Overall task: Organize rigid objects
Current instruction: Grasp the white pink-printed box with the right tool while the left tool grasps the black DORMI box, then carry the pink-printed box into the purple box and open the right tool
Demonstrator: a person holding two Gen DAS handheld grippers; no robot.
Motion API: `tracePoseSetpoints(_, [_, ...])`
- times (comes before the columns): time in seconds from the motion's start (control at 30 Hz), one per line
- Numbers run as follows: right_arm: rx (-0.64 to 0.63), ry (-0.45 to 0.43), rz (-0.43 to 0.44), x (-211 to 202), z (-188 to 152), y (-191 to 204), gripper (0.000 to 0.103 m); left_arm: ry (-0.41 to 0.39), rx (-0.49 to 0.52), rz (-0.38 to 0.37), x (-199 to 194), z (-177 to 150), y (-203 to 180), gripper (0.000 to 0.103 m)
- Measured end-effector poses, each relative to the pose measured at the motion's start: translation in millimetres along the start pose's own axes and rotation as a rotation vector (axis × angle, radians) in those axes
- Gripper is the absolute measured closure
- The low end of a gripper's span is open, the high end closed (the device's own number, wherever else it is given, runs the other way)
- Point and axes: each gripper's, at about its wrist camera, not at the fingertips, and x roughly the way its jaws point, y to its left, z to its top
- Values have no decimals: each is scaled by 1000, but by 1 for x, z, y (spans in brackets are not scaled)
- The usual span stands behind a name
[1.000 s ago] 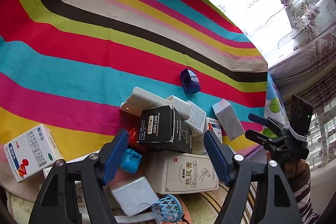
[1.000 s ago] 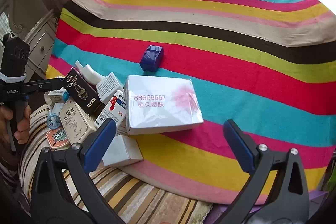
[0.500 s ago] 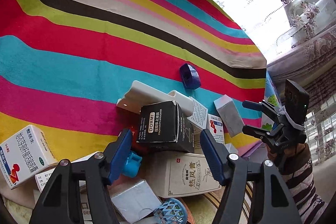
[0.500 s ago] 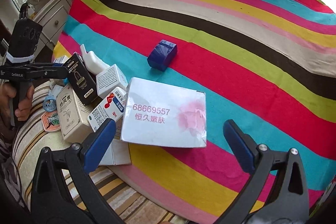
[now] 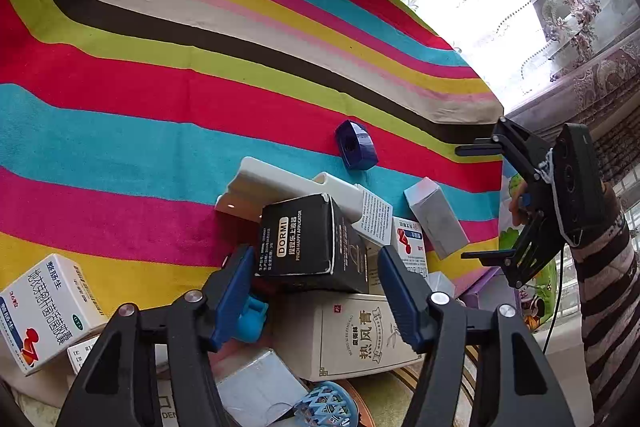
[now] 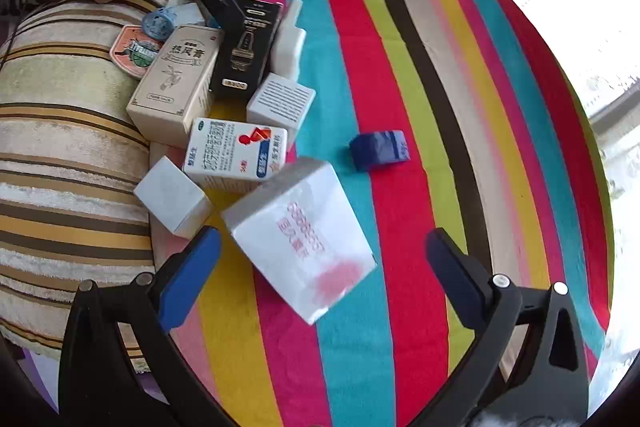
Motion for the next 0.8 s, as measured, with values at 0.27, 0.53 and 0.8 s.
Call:
tracePoseSetpoints(0.27, [-15,60,111,37,-1,-9,25,3,-3,-10,0,1,1,57])
tracePoseSetpoints(0.53, [304,73,88,24,-18,-22,25,-63,-10,-57,-16,1,-5,61])
tracePoseSetpoints(0.8, [679,-12,-69,-36,-59,-23,27,-141,-4,-103,-40,-1,-18,61])
